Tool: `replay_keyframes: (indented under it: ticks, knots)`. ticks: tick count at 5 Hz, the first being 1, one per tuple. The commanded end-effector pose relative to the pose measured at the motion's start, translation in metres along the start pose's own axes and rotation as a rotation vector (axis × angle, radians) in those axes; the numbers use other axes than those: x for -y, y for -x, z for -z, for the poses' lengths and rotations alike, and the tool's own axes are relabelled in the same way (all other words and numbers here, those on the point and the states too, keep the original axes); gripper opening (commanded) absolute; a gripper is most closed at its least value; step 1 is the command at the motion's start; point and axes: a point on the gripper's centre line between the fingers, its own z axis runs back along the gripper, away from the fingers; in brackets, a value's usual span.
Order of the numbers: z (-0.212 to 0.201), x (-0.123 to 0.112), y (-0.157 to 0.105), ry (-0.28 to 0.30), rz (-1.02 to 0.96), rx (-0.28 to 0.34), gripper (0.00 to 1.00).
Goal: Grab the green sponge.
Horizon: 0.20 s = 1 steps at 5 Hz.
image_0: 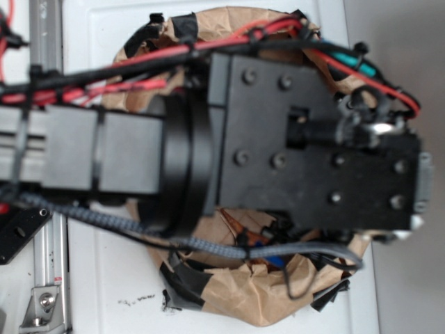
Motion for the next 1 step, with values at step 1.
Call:
replay_keyframes:
  ticks: [1]
  knots:
    - [-0.0165,-0.0226,-0.0005,-0.022,-0.189,0.000,0.00]
